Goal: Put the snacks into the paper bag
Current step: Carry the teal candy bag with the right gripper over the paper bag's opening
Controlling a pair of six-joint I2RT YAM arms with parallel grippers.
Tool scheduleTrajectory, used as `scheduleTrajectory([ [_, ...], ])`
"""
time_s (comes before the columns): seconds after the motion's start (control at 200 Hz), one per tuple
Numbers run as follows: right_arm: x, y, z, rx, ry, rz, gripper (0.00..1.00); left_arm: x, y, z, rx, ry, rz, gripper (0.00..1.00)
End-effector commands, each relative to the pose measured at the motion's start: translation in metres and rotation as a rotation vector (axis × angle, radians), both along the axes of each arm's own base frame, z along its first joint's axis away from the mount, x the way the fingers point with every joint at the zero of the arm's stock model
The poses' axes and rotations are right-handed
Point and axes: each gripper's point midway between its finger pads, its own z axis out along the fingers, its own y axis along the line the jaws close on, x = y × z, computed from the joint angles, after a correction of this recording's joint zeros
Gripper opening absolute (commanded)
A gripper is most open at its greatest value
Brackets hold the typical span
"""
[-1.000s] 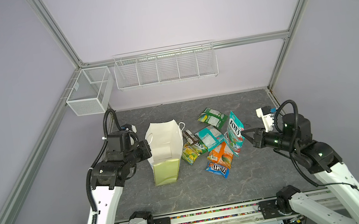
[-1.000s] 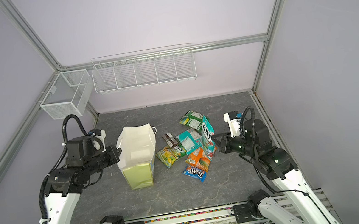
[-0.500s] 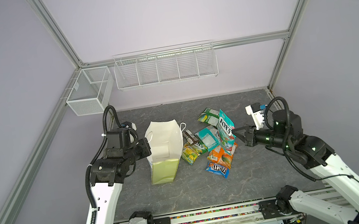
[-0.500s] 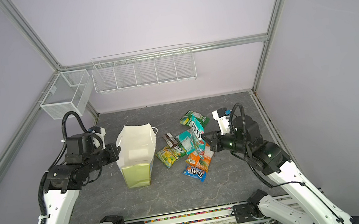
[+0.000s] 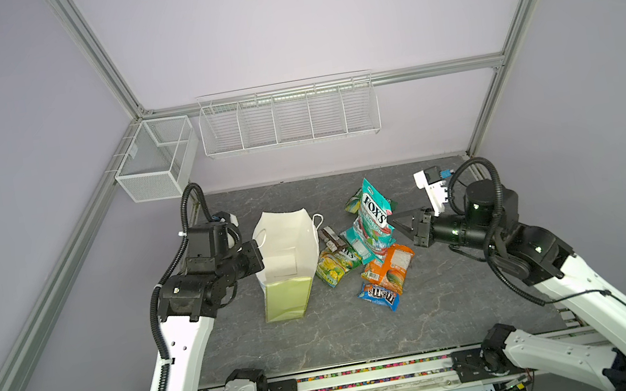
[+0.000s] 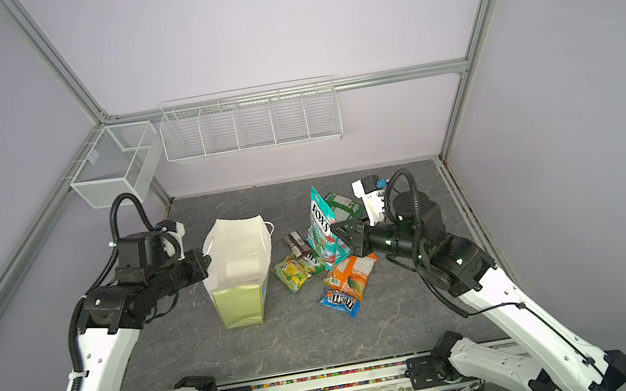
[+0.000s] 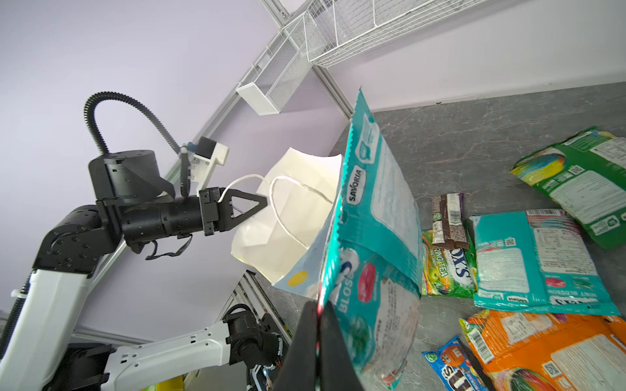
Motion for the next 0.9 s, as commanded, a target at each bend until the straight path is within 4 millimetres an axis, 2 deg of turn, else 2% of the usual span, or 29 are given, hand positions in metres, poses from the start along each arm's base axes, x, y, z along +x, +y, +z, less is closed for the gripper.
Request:
scheduleTrajectory([
  [0.0, -0.002, 0.007, 0.037, 0.099, -0.064, 0.008, 0.07, -0.001, 0.000, 0.005, -0.007, -0.005, 0.007, 0.00],
  [0.3, -0.005, 0.015, 0.045, 0.108, -0.075, -0.007, 0.07, -0.001, 0.001, 0.005, -0.009, -0.004, 0.016, 0.00],
  [0.895, -0.018, 0.047, 0.070, 0.163, -0.111, 0.050, 0.07, 0.001, -0.001, 0.005, -0.037, -0.009, 0.032, 0.00],
])
